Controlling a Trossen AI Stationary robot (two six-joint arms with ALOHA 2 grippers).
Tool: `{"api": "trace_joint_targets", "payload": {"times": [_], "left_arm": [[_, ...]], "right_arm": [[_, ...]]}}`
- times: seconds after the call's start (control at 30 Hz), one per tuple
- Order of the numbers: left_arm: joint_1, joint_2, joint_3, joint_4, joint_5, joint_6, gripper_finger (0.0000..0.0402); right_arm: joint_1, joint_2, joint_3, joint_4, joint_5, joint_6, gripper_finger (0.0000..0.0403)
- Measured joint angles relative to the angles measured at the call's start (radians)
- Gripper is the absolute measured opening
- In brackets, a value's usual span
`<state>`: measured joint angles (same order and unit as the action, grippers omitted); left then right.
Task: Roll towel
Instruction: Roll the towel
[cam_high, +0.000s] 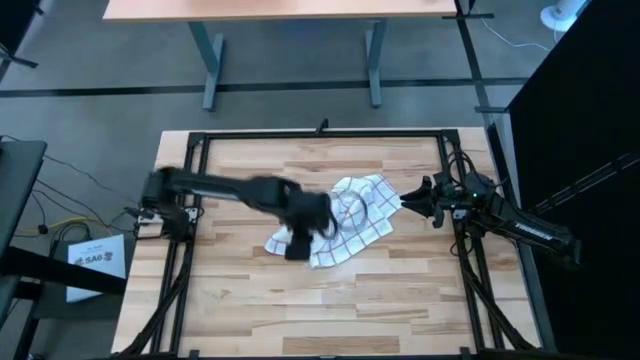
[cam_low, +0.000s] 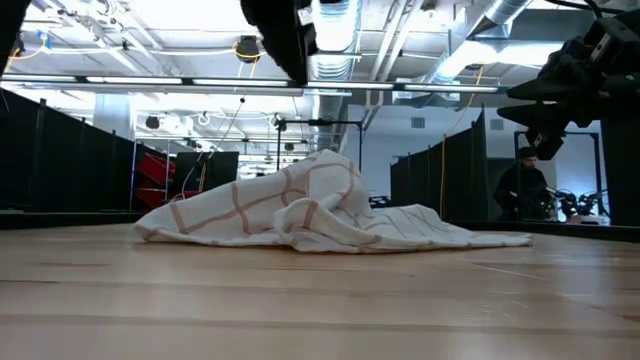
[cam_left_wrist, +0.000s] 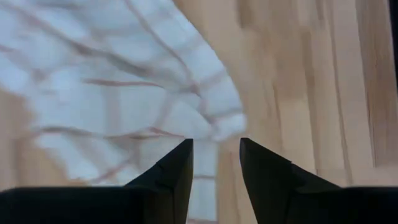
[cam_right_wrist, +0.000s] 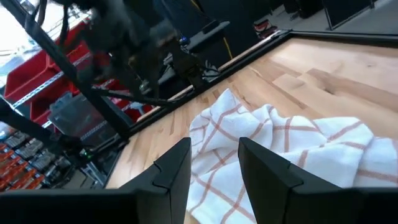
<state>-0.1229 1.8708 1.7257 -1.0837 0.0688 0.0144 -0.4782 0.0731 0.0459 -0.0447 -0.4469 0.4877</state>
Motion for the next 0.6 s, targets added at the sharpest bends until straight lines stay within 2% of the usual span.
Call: {"api": "trace_joint_targets", "payload": {"times": [0.2,0.33,0.6], "left_arm": [[-0.053,0.141,0.005,0.011,-0.008,0.03,0.0109],[-0.065,0.204,0.005,0.084,-0.009,-0.002,0.0109],[-0.087,0.211,-0.013,0.125,-0.027,-0.064,0.0108]], "right_arm": [[0.0,0.0,0.0,-0.001,-0.001,-0.025,0.0123],[0.0,0.0,0.0,-0.002,-0.002,-0.024,0.0123],[0.0,0.0,0.0,-0.003,-0.002,-0.017,0.0123]]}}
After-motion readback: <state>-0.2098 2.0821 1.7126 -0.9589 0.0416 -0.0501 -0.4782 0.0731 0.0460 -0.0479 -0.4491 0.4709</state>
